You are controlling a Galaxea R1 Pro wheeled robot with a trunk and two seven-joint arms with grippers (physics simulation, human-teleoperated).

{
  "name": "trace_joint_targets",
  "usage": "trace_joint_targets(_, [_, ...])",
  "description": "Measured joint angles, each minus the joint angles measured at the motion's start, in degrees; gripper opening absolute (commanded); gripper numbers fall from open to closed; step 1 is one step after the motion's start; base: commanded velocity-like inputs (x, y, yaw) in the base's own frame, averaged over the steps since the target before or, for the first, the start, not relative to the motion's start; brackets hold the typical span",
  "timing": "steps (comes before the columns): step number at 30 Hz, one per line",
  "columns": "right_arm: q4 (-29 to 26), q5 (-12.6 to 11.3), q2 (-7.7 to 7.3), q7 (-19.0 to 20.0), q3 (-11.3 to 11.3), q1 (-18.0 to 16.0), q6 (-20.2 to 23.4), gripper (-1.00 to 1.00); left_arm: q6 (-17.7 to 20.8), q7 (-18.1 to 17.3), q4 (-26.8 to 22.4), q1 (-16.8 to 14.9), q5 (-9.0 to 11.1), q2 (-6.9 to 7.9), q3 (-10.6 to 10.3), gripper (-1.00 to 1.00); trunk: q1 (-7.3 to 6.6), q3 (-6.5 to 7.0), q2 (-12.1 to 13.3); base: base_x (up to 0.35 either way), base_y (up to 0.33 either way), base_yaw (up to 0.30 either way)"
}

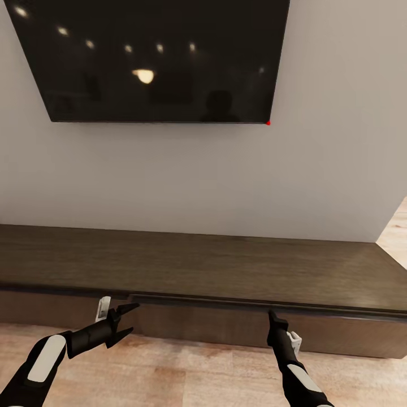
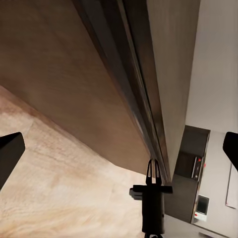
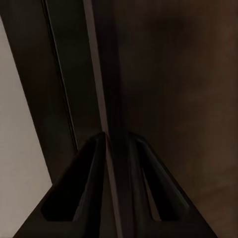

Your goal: Place each of the two pumpkins and all three candles from the living room inside a cabinet in the living room (use any cabinet), then make sure every cabinet is closed, and position the cauldron so it is next to a table in the living room.

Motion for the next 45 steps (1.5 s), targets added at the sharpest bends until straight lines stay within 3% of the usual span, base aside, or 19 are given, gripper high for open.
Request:
trace_joint_targets(17, [-0.1, -0.1, -0.06, -0.3, 0.1, 0.0, 0.1, -1.0, 0.0, 0.1, 0.0, 0.0, 0.0, 0.02, 0.0, 1.0, 0.0, 0.0, 0.0, -0.022, 0.0, 0.0])
trace_joint_targets(45, [0.1, 0.5, 0.26, -0.1, 1.3, 0.0, 0.1, -1.0, 0.0, 0.1, 0.0, 0.0, 0.0, 0.03, 0.0, 1.0, 0.0, 0.01, 0.0, -0.272, 0.0, 0.0])
